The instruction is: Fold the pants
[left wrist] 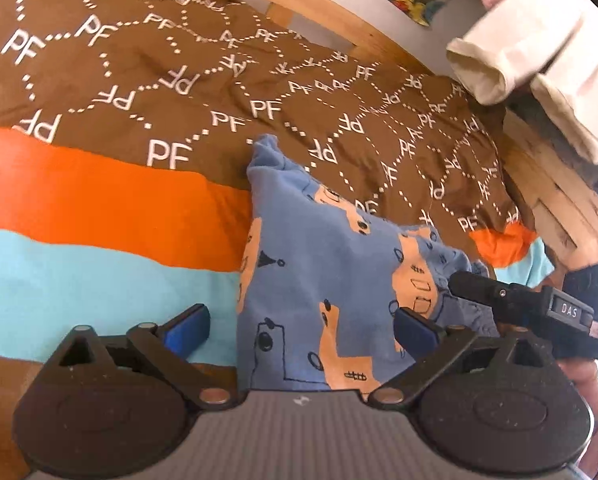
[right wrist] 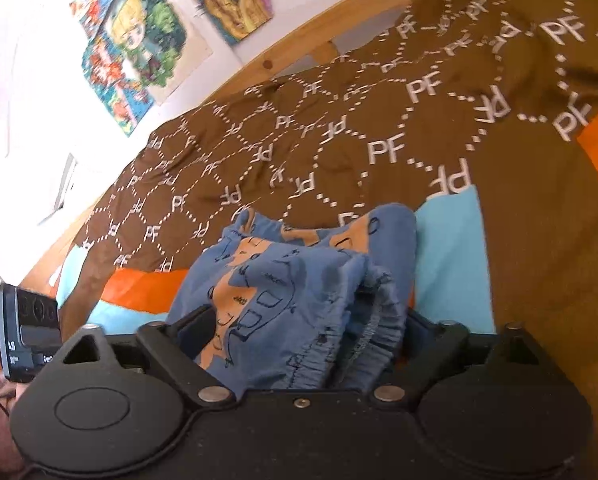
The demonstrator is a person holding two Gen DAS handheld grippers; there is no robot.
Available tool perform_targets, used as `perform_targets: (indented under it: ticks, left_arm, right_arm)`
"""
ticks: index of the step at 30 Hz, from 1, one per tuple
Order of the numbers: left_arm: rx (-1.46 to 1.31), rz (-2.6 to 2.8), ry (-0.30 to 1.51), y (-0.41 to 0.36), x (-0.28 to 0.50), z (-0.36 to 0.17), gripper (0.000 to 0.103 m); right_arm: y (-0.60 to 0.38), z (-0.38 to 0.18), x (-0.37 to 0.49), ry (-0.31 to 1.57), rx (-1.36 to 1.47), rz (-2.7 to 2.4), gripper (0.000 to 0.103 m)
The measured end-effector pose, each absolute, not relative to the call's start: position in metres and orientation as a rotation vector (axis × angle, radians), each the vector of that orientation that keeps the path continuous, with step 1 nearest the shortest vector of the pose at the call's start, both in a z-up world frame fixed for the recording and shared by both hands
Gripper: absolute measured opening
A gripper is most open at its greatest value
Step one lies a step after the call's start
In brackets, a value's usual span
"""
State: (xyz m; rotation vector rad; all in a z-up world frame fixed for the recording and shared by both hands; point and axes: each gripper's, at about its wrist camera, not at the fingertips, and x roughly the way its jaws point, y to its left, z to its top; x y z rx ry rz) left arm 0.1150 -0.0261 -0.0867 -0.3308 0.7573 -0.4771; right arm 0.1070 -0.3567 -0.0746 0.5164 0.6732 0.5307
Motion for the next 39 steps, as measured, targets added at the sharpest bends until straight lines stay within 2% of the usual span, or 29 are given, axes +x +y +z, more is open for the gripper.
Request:
perform_targets:
  ticks: [3, 5, 8, 10, 11, 16, 24, 28, 33, 39]
  left_arm:
    - [-0.348, -0.454, 0.765, -0.023, 0.115, -0.086, 0.089]
    - [-0.354, -0.446, 0.77, -0.022, 0.115, -0.085, 0.085]
    - [-0.365, -0.46, 0.772, -0.022, 0.114, -0.083, 0.078]
    - [-0.358, -0.474, 0.771, -0.024, 0.112, -0.081, 0.066]
    - [-0.344, -0.468, 0.771, -0.025, 0.111, -0.081, 0.065]
    - [-0.317, -0.435, 0.778, -0.025, 0.111, -0.08, 0.047]
    - [-0.339, -0.419, 0.768, -0.023, 0.107, -0.071, 0.021]
    - [-0.349, -0.431, 0.756, -0.022, 0.103, -0.064, 0.018]
    - [-0.407, -0.465, 0.744, -0.018, 0.099, -0.055, 0.017]
    - [-0.364, -0.475, 0.664, -0.02, 0.098, -0.03, 0.017]
  right_arm:
    - [-0.366, -0.076, 0.107, 0.681, 0.582, 0.508, 0.074]
    - [-0.369, -0.076, 0.108, 0.693, 0.598, 0.488, 0.06]
    - [-0.37, -0.076, 0.108, 0.71, 0.585, 0.466, 0.045]
    - [-0.369, -0.075, 0.106, 0.707, 0.58, 0.457, 0.04]
    - [-0.368, -0.074, 0.104, 0.702, 0.571, 0.448, 0.038]
    - [-0.354, -0.064, 0.095, 0.679, 0.472, 0.393, 0.032]
    - [-0.292, -0.03, 0.073, 0.644, 0.039, 0.283, 0.022]
    - [-0.274, -0.015, 0.064, 0.611, -0.068, 0.275, 0.02]
    - [-0.27, 0.0, 0.056, 0.561, -0.071, 0.275, 0.02]
    - [-0.259, 0.018, 0.054, 0.474, -0.16, 0.277, 0.02]
